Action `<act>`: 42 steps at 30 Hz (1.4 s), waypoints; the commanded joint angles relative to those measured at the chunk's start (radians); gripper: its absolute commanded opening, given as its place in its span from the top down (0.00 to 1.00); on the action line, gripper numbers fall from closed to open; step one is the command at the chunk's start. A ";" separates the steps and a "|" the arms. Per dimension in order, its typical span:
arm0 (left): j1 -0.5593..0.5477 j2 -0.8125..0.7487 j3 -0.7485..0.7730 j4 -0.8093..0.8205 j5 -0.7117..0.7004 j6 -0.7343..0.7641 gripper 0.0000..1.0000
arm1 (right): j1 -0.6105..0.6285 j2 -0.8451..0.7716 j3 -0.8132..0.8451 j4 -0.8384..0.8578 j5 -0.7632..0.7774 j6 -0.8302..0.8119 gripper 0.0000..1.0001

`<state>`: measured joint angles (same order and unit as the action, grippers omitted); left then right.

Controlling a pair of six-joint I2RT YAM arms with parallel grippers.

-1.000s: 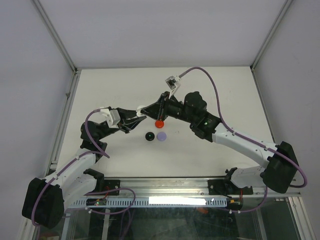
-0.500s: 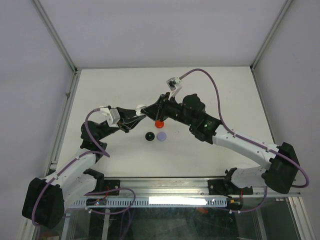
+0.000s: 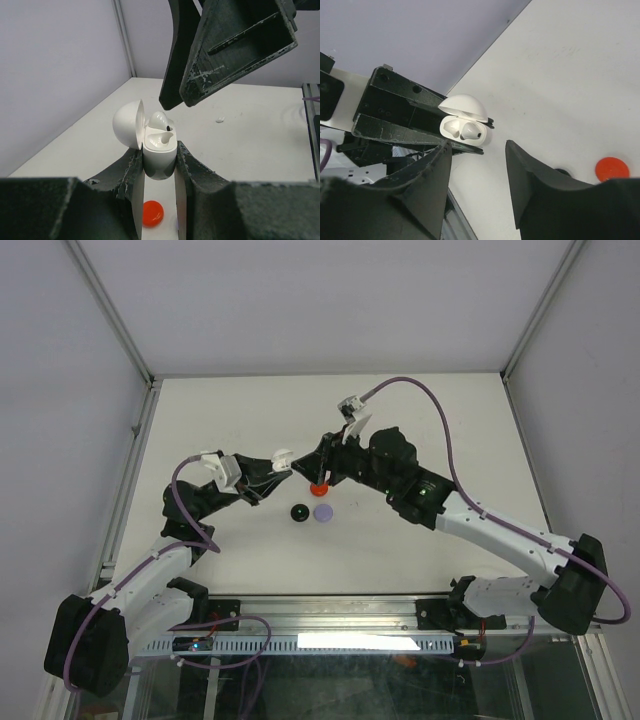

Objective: Insert the wireless bluetooth earbuds into the charging case
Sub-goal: Place the earbud in the charging case, then pick up the earbud from the center of the board.

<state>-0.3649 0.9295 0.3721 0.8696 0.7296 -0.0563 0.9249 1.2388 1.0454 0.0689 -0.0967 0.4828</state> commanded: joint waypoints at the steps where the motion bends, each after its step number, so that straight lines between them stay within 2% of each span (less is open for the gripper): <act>1: 0.004 0.000 0.020 0.015 -0.030 -0.002 0.98 | 0.002 -0.073 0.079 -0.118 0.114 -0.118 0.48; 6: 0.004 0.004 0.034 -0.023 -0.061 -0.014 0.98 | -0.014 -0.088 0.112 -0.324 0.223 -0.148 0.43; 11: 0.004 0.002 0.046 -0.049 -0.106 -0.047 0.98 | -0.049 -0.136 0.044 -0.448 0.317 -0.092 0.39; 20: 0.004 -0.009 0.064 -0.102 -0.146 -0.057 0.98 | -0.240 -0.142 -0.081 -0.678 0.375 0.008 0.35; 30: 0.003 -0.013 0.067 -0.110 -0.144 -0.056 0.99 | -0.467 -0.147 -0.241 -0.615 0.397 0.003 0.30; 34: 0.005 -0.015 0.067 -0.113 -0.145 -0.056 0.99 | -0.599 -0.126 -0.288 -0.541 0.304 0.004 0.27; 42: 0.004 -0.017 0.070 -0.113 -0.137 -0.062 0.99 | -0.787 -0.089 -0.329 -0.454 0.291 -0.025 0.26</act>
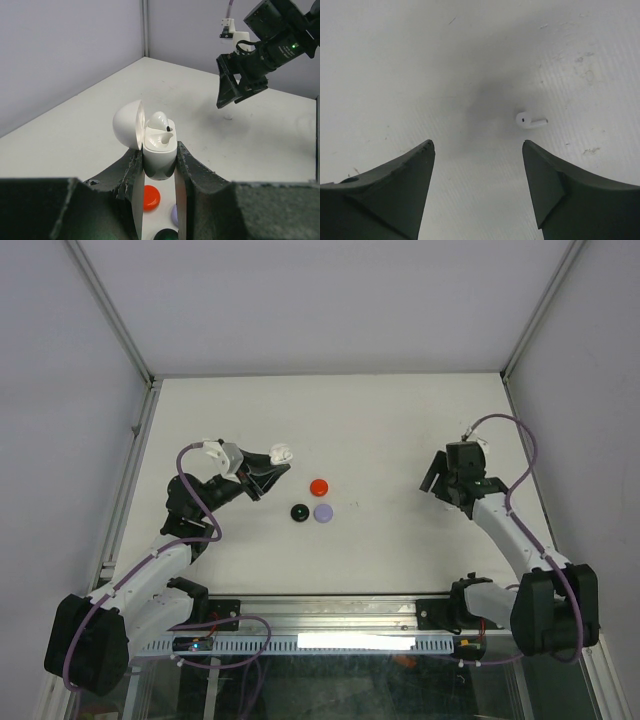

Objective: Insert the wireless bluetooth earbuds into the charging case
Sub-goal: Pick up the earbud from the center of the board.

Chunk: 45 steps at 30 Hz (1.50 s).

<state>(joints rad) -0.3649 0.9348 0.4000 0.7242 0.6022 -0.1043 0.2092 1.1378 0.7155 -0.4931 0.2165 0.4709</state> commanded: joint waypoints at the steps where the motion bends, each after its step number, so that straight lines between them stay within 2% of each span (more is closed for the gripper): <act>1: 0.004 -0.022 0.042 0.032 -0.010 -0.014 0.99 | -0.091 0.021 0.002 0.116 -0.034 -0.018 0.26; 10: 0.004 -0.021 0.043 0.030 -0.001 -0.016 0.99 | -0.203 0.159 0.007 0.184 -0.124 -0.025 0.26; 28: 0.003 -0.033 0.048 0.030 0.020 -0.020 0.99 | -0.213 0.279 0.000 0.151 -0.169 -0.051 0.25; 40: 0.004 -0.016 0.051 0.035 0.034 -0.031 0.99 | -0.212 0.186 -0.026 0.011 -0.199 -0.042 0.28; 45: 0.004 -0.016 0.050 0.038 0.037 -0.035 0.99 | -0.214 0.177 -0.040 0.022 -0.185 -0.039 0.29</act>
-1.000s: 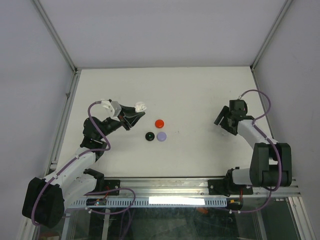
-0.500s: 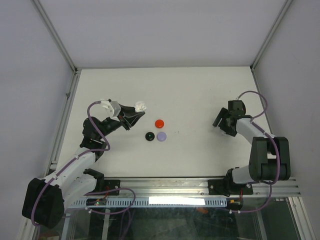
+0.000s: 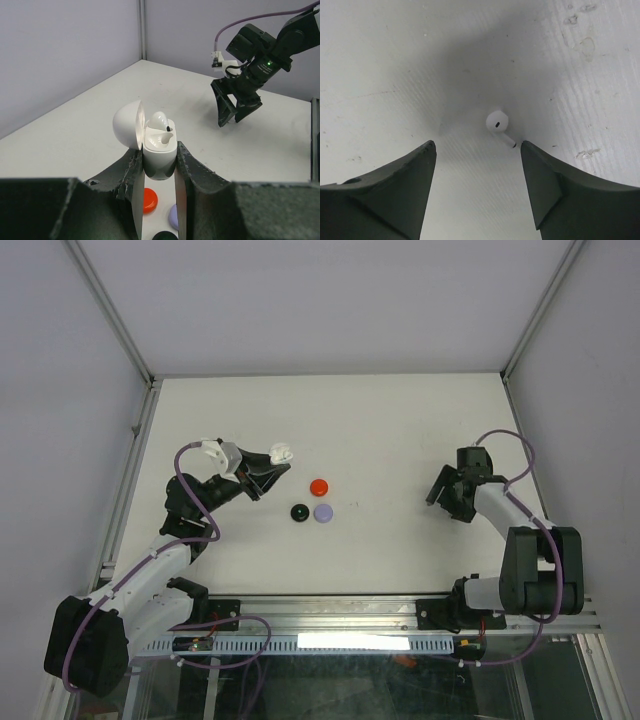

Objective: Insert the wireless bluetooth earbuds into the charging case
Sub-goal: Pick up the earbud from the center of the board.

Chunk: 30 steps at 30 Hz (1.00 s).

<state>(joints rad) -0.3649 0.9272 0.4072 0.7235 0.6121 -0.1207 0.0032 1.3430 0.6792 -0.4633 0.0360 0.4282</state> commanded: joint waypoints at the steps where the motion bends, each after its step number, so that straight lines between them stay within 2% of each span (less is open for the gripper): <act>1: 0.004 -0.009 0.043 0.038 0.027 -0.017 0.99 | -0.006 -0.024 -0.002 -0.002 -0.001 0.004 0.29; 13: 0.004 -0.007 0.043 0.039 0.028 -0.021 0.99 | -0.003 0.068 0.062 0.024 0.127 -0.005 0.40; 30: 0.004 -0.007 0.042 0.045 0.036 -0.028 0.99 | 0.012 0.128 0.088 0.003 0.094 -0.023 0.57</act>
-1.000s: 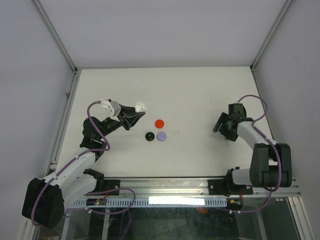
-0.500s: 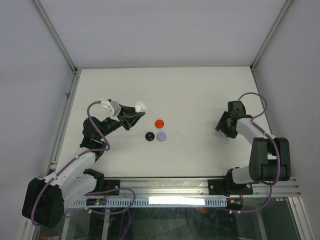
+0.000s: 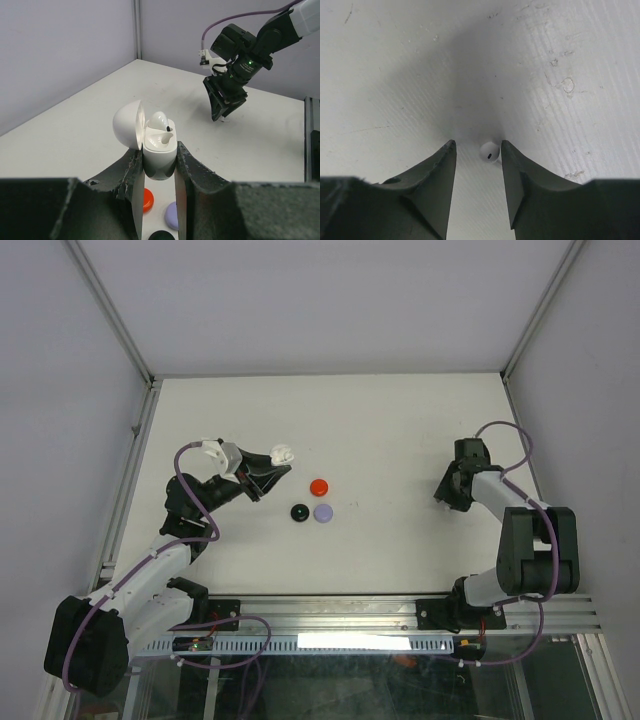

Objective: Insert the wireless bluetooth earbuds into the charging case
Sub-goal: Pick up the earbud from the center of the board.

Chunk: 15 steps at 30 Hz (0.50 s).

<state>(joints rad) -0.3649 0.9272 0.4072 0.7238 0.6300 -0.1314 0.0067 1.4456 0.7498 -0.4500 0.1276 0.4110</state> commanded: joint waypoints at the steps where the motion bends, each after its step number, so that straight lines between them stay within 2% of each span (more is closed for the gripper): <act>1: 0.004 -0.007 0.042 0.046 0.019 -0.018 0.99 | 0.011 0.027 0.017 -0.015 0.004 -0.005 0.57; 15: 0.004 0.001 0.043 0.051 0.022 -0.023 0.99 | 0.034 0.032 0.015 -0.070 -0.024 -0.007 0.63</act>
<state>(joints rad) -0.3649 0.9295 0.4072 0.7250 0.6342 -0.1421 0.0284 1.4609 0.7650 -0.4702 0.1276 0.4084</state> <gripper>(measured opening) 0.248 0.385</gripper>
